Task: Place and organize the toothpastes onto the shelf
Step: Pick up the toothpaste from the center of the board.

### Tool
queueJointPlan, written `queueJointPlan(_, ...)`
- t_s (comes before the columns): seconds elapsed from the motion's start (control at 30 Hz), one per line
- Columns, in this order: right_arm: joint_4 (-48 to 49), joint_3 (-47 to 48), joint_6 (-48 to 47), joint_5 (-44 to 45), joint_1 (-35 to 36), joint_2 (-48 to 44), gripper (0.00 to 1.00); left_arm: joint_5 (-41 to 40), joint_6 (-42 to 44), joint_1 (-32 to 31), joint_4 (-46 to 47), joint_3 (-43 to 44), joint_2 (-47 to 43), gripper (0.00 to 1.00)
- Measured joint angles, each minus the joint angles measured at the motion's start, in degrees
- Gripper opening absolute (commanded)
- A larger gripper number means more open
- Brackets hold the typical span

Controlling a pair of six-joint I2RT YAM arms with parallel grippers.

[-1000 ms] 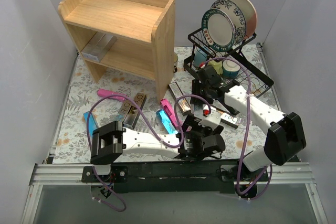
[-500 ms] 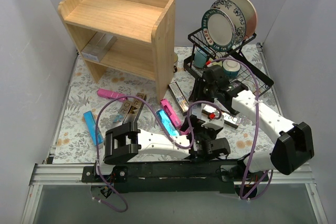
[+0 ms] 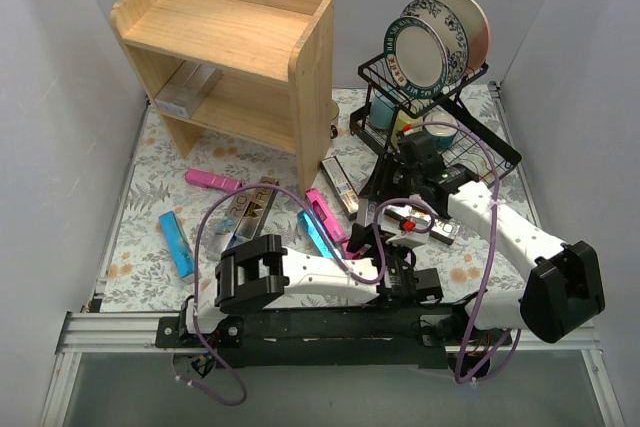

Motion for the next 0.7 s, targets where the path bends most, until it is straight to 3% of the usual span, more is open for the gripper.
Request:
queueJointPlan(0.17,0.96,-0.79,0.79,-0.85,-0.81,-0.33,0.32,-1.86,-9.11,0.07,-12.22,5.22,3.61,0.53)
queueJointPlan(0.37,2.54,-2.62,1.29,-1.62,-1.60,-0.85,0.43,-3.10,-24.22,0.04,-29.90,13.29,8.85,0.36)
queueJointPlan(0.57,4.02,-3.61,2.82,-3.13,-1.51,-1.53,0.71,-3.65,-30.71,-0.20,-35.39,13.27,9.40,0.30)
queueJointPlan(0.7,5.66,-3.80,4.26,-3.30,-2.14,-4.00,0.84,-2.47,-32.89,-0.17,-36.48,11.74,9.05,0.27)
